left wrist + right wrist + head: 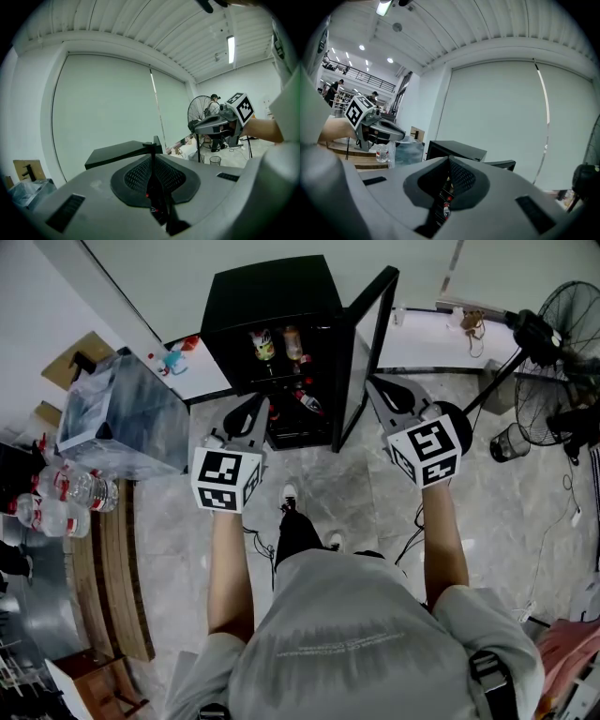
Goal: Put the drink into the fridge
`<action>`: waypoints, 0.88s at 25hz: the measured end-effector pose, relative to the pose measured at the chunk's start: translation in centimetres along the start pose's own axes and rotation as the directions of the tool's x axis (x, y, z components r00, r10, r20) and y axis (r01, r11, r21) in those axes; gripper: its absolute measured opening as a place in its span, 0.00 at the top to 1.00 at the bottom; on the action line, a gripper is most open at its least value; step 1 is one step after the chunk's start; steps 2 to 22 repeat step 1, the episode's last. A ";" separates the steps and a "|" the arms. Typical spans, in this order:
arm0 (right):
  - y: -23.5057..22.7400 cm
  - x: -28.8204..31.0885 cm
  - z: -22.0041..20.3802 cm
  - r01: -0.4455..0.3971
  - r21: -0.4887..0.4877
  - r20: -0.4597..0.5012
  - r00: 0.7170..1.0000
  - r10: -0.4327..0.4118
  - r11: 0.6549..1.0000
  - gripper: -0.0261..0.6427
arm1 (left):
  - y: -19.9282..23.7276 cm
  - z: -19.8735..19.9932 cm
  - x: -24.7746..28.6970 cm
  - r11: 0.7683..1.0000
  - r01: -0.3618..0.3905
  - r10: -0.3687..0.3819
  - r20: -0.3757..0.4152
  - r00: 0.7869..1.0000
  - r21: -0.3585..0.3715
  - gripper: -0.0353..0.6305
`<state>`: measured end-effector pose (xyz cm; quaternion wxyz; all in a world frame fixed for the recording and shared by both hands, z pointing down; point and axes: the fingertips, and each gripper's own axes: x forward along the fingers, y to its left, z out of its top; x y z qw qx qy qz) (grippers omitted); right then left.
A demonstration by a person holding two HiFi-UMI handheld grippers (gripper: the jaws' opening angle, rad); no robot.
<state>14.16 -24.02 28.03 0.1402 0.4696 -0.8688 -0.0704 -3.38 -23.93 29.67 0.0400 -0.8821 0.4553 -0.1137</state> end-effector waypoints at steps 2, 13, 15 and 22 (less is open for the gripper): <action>0.0 0.1 -0.1 0.001 0.001 -0.002 1.000 -0.001 1.000 0.96 | 0.0 -0.1 0.1 1.000 0.001 -0.001 -0.001 1.000 0.001 0.90; 0.0 0.1 -0.1 0.001 0.001 -0.002 1.000 -0.001 1.000 0.96 | 0.0 -0.1 0.1 1.000 0.001 -0.001 -0.001 1.000 0.001 0.90; 0.0 0.1 -0.1 0.001 0.001 -0.002 1.000 -0.001 1.000 0.96 | 0.0 -0.1 0.1 1.000 0.001 -0.001 -0.001 1.000 0.001 0.90; 0.0 0.1 -0.1 0.001 0.001 -0.002 1.000 -0.001 1.000 0.96 | 0.0 -0.1 0.1 1.000 0.001 -0.001 -0.001 1.000 0.001 0.90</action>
